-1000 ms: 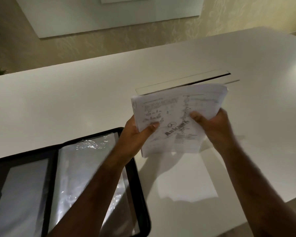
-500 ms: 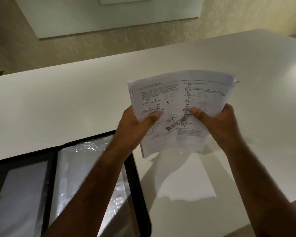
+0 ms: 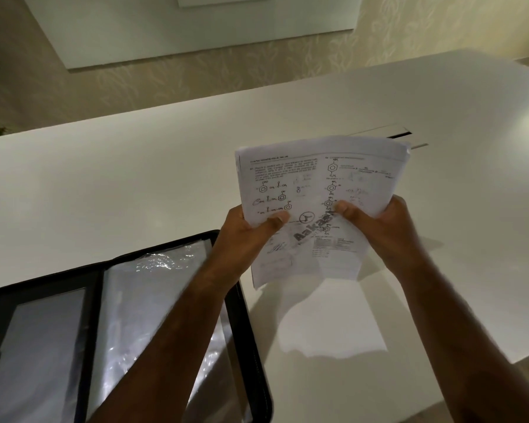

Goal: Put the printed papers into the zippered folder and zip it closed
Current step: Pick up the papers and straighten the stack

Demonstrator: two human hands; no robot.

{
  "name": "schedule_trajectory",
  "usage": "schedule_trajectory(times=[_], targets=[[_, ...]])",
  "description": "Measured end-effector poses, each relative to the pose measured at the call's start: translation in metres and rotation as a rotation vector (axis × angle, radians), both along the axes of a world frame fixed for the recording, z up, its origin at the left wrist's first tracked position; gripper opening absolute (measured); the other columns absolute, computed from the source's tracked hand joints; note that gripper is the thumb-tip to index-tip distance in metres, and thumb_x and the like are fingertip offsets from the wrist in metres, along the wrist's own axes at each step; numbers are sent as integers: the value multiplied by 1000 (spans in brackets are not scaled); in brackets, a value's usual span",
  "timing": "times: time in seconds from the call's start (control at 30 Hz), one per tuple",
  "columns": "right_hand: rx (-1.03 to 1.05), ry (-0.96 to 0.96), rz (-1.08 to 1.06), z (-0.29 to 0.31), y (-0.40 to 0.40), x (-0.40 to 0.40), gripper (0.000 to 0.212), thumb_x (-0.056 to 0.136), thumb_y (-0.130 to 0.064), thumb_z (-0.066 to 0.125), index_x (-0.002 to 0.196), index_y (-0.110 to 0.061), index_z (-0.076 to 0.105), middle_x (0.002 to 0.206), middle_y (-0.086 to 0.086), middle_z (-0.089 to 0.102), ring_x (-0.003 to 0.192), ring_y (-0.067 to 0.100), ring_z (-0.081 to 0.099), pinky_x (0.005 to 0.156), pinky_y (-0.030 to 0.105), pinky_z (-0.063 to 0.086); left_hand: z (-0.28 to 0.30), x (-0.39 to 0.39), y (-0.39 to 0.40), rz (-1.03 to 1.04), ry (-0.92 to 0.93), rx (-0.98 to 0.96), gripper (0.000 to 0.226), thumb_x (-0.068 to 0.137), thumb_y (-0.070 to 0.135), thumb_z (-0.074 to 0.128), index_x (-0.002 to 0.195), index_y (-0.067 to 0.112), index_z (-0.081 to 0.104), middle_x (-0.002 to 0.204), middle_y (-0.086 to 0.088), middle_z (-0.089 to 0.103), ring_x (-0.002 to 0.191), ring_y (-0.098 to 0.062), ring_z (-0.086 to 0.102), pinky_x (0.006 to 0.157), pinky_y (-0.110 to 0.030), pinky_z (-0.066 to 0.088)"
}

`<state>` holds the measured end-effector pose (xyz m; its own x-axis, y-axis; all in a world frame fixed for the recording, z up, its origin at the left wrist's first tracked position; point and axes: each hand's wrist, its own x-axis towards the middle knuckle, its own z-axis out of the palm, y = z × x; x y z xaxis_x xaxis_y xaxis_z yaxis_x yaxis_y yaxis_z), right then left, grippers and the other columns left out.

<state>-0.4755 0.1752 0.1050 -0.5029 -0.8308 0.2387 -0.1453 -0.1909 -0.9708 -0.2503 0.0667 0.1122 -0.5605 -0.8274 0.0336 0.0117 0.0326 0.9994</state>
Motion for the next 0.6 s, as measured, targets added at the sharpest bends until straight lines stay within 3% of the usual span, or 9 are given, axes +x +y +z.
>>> schedule_trajectory(times=[0.27, 0.43, 0.6], targets=[[-129, -20, -9, 38, 3, 2, 26, 80, -50, 86, 103, -39, 82, 101, -9, 84, 88, 13, 82, 68, 23, 64, 28, 3, -3, 25, 119, -153, 21, 94, 28, 74, 115, 29, 72, 111, 5, 79, 99, -16, 77, 75, -27, 62], [-128, -42, -22, 35, -2, 4, 25, 80, -49, 86, 102, -38, 83, 100, -8, 84, 88, 12, 82, 69, 23, 63, 23, 2, -2, 13, 107, -146, 22, 94, 32, 73, 116, 31, 74, 111, 6, 79, 100, -17, 77, 78, -33, 64], [-8, -20, 21, 0, 0, -5, 40, 76, -51, 91, 109, -32, 82, 109, -2, 83, 97, 22, 82, 76, 34, 66, -17, 3, -5, -50, 21, 10, 32, 91, 31, 78, 122, 25, 74, 116, 3, 78, 105, -18, 76, 87, -41, 63]])
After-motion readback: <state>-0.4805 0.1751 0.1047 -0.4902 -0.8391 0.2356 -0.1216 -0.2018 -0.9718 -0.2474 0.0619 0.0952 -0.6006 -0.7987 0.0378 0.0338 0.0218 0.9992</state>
